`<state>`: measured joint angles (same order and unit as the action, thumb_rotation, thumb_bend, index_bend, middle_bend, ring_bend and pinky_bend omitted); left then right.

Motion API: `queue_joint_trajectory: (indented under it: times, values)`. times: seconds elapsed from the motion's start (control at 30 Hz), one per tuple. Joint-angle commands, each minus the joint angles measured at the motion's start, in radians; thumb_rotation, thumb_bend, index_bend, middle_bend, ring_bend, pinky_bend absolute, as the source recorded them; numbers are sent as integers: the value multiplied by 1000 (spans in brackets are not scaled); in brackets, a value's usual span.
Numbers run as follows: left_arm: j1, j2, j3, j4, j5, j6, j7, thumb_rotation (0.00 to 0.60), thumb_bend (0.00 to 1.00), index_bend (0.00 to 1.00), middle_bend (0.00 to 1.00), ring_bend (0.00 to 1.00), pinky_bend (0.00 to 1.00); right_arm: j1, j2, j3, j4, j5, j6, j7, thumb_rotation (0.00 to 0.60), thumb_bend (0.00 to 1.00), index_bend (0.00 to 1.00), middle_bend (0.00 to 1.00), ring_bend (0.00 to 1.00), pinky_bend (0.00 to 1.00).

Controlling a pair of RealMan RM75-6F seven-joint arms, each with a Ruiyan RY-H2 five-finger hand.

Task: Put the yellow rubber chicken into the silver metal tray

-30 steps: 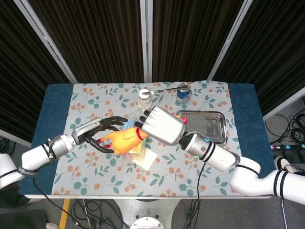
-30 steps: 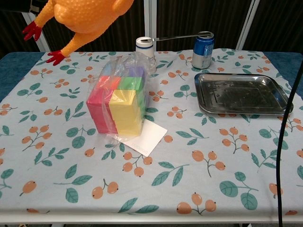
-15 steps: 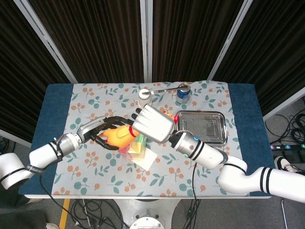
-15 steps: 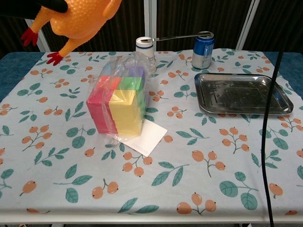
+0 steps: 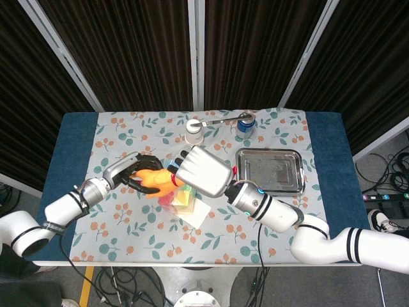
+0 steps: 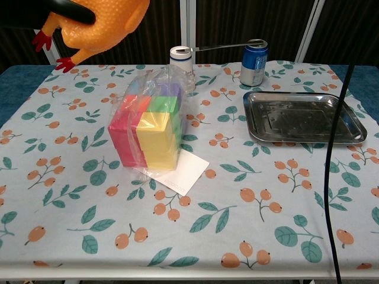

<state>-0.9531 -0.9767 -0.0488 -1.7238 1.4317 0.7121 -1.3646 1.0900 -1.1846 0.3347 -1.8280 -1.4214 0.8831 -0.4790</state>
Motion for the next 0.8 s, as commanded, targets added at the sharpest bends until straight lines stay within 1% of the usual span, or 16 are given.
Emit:
queue_joint_trajectory:
  times: [0.03,0.1,0.2,0.23,0.27,0.33,0.37,0.4,0.43,0.47,0.5,0.6,0.7,0.8]
  values:
    - [21,-16,-27,-5,-60,-4,29,600,689,834,843,824,831,-3,1,-9,-12,-3,5,0,600,435,853,659,646,896]
    - [28,-18,-37,-8,-74,-9,38,600,709,860,864,841,847,-3,1,-14,-16,-3,6,-4,600,433,853,659,645,897]
    - [42,-18,-48,-9,-75,-14,40,600,709,851,864,837,853,-2,0,-17,-12,3,7,-11,600,434,853,659,646,897]
    - [50,-19,-51,-12,-69,-11,40,600,709,826,850,822,851,-1,-1,-17,-9,8,8,-13,600,434,853,659,646,897]
    - [55,-17,-51,-15,-55,-10,37,600,706,749,804,773,836,0,-1,-16,-6,12,9,-14,600,434,853,659,646,897]
    - [66,-13,-50,-18,-11,-2,12,600,651,504,613,586,732,1,-4,-14,2,22,10,-14,600,434,853,659,646,897]
    - [72,-14,-50,-14,6,7,2,600,577,364,461,452,645,2,-6,-12,7,28,11,-12,600,434,853,659,646,896]
    - [78,-17,-49,-8,19,16,-4,600,491,268,320,329,558,2,-8,-11,12,35,11,-8,600,434,853,659,646,896]
    - [85,-21,-49,-1,31,27,-11,600,401,201,199,225,472,4,-11,-11,20,42,10,-5,600,434,853,659,646,896]
    - [89,-24,-50,3,39,35,-19,600,373,189,167,196,441,6,-13,-10,26,46,9,-5,600,434,853,659,646,896]
    - [93,-26,-51,6,47,43,-29,600,321,175,121,154,382,7,-14,-11,32,49,8,-5,600,435,853,660,646,897]
    - [102,-27,-49,12,87,67,-66,600,234,161,73,115,309,12,-18,-13,44,57,5,-5,600,434,853,659,646,897]
    - [104,-26,-43,19,127,86,-94,600,182,150,52,99,284,17,-24,-13,55,67,3,-6,600,435,853,659,646,896]
    - [101,-24,-35,23,169,103,-111,600,169,145,49,97,282,21,-31,-12,63,72,5,-6,600,435,853,659,646,897]
